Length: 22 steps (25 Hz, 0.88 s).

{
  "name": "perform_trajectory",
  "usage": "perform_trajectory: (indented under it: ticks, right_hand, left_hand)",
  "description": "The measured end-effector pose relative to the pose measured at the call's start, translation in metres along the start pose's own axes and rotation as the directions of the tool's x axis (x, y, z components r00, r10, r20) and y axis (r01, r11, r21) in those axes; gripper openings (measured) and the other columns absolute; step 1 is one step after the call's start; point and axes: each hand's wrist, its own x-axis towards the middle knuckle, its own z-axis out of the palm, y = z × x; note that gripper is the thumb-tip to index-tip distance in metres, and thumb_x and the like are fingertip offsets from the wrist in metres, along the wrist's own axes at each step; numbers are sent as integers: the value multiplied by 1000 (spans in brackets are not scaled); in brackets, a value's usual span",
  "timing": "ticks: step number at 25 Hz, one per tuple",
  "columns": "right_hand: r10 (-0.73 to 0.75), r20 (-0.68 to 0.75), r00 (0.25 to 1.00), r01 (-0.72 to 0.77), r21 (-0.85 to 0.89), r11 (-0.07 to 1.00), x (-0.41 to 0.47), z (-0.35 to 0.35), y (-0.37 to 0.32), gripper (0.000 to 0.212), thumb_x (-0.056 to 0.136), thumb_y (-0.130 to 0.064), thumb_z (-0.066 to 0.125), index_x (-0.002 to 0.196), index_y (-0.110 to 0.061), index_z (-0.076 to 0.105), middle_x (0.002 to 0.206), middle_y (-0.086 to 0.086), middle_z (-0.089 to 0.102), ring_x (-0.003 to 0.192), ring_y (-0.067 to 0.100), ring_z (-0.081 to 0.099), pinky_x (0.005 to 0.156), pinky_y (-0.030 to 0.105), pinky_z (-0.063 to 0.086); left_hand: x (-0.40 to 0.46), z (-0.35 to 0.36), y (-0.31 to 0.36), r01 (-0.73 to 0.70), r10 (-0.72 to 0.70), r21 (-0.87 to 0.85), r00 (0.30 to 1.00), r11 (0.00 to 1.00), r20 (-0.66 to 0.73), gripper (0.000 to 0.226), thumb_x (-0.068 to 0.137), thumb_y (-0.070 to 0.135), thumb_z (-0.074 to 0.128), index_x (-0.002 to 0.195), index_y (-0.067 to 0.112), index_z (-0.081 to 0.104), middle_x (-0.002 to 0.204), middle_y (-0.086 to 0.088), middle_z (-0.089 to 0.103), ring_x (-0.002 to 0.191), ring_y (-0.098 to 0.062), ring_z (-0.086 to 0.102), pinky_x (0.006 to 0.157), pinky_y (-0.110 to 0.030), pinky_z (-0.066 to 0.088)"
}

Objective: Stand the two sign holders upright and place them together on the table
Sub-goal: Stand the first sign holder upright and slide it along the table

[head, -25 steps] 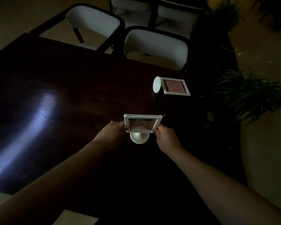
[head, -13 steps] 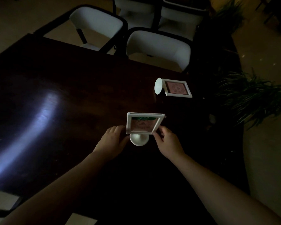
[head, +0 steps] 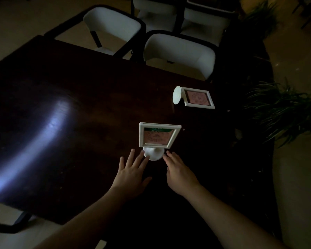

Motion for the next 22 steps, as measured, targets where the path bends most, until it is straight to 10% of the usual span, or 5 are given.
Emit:
perform_trajectory:
  ticks: [22]
  right_hand:
    - [-159,165,973,179,-114,977,35,16,-6,69,92,-11,44,155,-13,14,165,8,8,150,22,-3,119,38,6]
  left_hand:
    - [-5,12,15,188,-189,-22,982,982,-8,71,93,60,21,155,30,5,165,5,-5,145,-33,-22,115,-63,-2]
